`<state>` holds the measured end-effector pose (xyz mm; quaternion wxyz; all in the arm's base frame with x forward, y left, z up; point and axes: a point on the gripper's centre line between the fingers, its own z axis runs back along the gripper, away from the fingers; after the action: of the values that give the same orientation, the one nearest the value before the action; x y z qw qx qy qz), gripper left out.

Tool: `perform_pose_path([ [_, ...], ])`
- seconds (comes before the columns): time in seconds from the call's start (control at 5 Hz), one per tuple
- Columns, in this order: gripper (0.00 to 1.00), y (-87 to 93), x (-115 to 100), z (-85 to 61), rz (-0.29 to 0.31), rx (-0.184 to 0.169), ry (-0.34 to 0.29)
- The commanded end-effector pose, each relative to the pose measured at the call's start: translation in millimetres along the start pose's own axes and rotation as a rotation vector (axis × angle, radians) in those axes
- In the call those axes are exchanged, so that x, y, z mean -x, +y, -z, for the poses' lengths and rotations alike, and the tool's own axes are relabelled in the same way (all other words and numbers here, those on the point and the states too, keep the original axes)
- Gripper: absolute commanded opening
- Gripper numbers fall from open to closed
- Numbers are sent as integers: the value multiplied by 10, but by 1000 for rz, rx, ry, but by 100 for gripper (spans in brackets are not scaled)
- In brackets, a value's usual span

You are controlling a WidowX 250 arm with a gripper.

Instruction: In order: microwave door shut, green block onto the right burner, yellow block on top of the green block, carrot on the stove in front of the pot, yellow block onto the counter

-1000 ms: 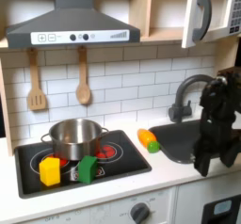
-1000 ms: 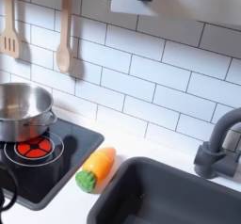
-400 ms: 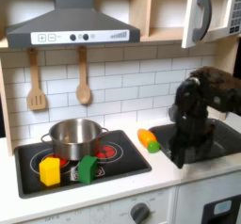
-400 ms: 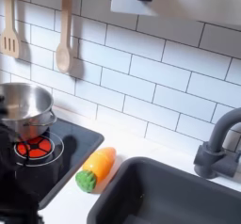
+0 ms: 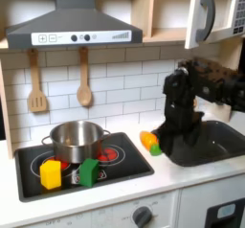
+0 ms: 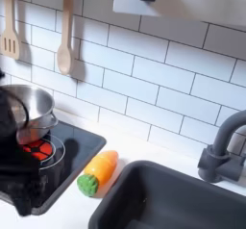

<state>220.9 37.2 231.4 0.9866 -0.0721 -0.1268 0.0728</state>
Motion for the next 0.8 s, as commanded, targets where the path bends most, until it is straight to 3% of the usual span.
perform_pose_path([
  [0.0, 83, -3, -192, -159, 0, 28, -72],
  [0.2, 74, -2, -188, -191, -2, 34, -87],
  [0.4, 39, -38, -183, -143, 3, 28, -85],
  [0.6, 0, -48, -194, -167, -6, 25, -133],
])
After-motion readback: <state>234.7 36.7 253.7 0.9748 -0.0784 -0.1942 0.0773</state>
